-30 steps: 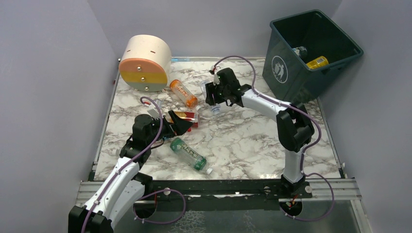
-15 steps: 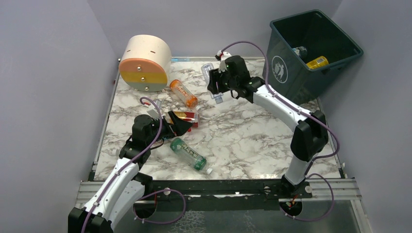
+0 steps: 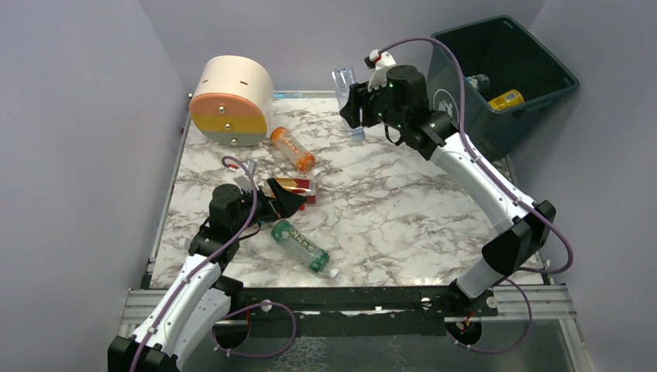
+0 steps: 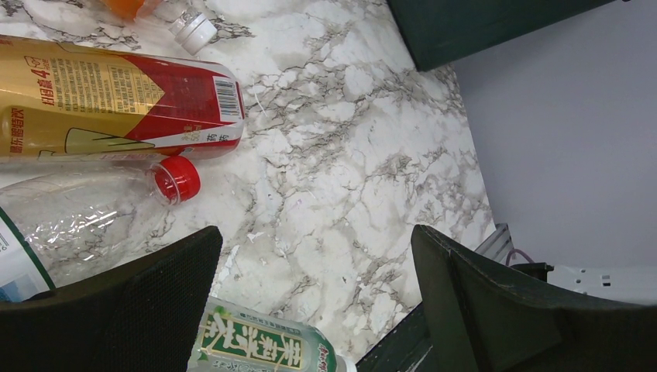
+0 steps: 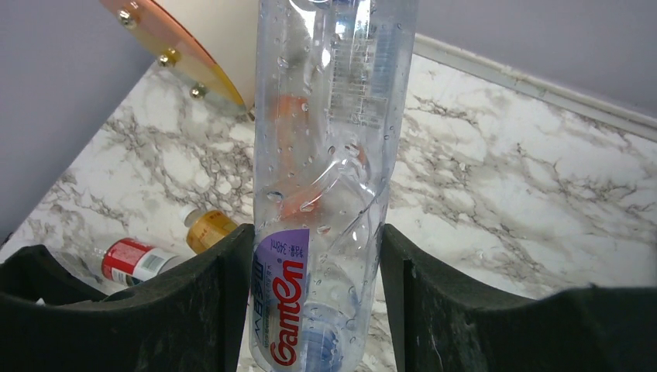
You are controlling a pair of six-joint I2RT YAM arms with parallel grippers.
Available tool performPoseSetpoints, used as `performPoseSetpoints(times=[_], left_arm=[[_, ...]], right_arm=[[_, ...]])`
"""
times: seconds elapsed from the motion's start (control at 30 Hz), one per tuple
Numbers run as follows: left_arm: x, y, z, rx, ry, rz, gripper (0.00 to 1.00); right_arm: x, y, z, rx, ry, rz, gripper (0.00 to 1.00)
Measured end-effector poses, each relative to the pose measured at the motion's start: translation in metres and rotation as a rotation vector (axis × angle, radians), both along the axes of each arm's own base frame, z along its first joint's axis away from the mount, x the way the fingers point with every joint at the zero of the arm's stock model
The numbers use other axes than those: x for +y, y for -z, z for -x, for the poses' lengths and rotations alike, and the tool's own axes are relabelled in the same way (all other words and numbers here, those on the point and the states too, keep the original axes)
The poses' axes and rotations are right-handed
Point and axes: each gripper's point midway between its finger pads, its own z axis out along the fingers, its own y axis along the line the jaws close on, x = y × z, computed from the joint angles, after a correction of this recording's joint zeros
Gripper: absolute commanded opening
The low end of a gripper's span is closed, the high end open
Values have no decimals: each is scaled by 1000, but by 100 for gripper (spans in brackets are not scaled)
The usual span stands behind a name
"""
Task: Put the plastic bottles in the bin
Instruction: Pick up the plastic bottle at the center of the board, then place the plastic bottle in the trash bin.
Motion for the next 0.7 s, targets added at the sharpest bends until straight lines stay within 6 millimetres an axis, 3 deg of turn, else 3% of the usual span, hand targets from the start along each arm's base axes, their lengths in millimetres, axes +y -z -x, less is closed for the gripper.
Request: performPoseSetpoints(times=[0.13, 0.23, 0.47, 0.6, 0.7], left_arm=[[0, 0, 0, 0, 0, 0, 99], [0, -1, 0, -3, 0, 1, 99], [-1, 4, -4, 10, 1, -3, 99], [-2, 8, -6, 24, 1, -8, 99], [-3, 10, -8, 29, 2, -9, 99]], right_arm=[[-11, -28, -3, -50, 25, -9, 60], [-32, -48, -14, -82, 73, -17, 60], [-120, -84, -54, -143, 270, -52, 59], [-169, -101, -68, -171, 376, -73, 59], [-195, -120, -71, -208, 429, -92, 59]])
